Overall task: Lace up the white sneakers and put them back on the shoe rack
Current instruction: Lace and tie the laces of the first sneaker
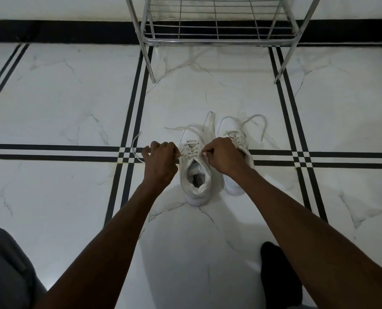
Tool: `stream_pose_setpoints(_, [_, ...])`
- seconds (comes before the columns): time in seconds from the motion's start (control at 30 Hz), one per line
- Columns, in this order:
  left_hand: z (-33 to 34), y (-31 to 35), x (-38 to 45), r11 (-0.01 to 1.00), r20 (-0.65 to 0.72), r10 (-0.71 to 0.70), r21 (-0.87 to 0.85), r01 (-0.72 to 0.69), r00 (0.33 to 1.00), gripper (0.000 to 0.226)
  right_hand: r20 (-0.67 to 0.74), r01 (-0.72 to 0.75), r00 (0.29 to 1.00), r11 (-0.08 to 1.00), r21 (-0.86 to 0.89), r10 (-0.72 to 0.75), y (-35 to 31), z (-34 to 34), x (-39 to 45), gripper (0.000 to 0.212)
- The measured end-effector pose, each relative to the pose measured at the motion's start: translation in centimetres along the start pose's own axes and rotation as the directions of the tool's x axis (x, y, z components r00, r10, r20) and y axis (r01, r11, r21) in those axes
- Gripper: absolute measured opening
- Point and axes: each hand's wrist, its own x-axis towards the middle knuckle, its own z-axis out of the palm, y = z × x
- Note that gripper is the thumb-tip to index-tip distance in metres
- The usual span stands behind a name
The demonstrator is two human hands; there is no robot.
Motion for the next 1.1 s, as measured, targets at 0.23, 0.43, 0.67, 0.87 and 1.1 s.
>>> stream_pose_setpoints(0.23, [0.4, -1.6, -0.3, 0.994, -0.041, -0.048, -0.097, 0.044, 0.998, 0.026, -0.013, -0.109, 0.994, 0.990, -0.090, 0.109, 0.5, 0.6, -1.0, 0.022])
stream_pose_setpoints(0.43, [0.5, -1.9, -0.8, 0.996, -0.031, -0.073, -0.057, 0.072, 0.997, 0.024, 0.062, -0.145, 0.987, 0.984, -0.106, 0.152, -0.2, 1.5, -0.1, 0.021])
stream_pose_setpoints(0.67, [1.1, -0.9, -0.2, 0.964, 0.058, -0.024, -0.263, 0.039, 0.998, 0.032, 0.059, -0.041, 0.997, 0.999, 0.005, 0.041, -0.3, 0.4, -0.4, 0.013])
stream_pose_setpoints(0.87, [1.4, -0.4, -0.3, 0.949, -0.004, -0.051, -0.313, 0.047, 0.999, 0.023, 0.002, -0.050, 0.999, 0.998, -0.023, 0.050, -0.5, 1.2, -0.1, 0.014])
stream_pose_setpoints(1.1, [1.4, -0.1, -0.4, 0.920, -0.007, -0.015, -0.391, 0.012, 1.000, 0.028, -0.051, -0.113, 0.993, 0.992, -0.060, 0.110, -0.5, 1.8, -0.4, 0.013])
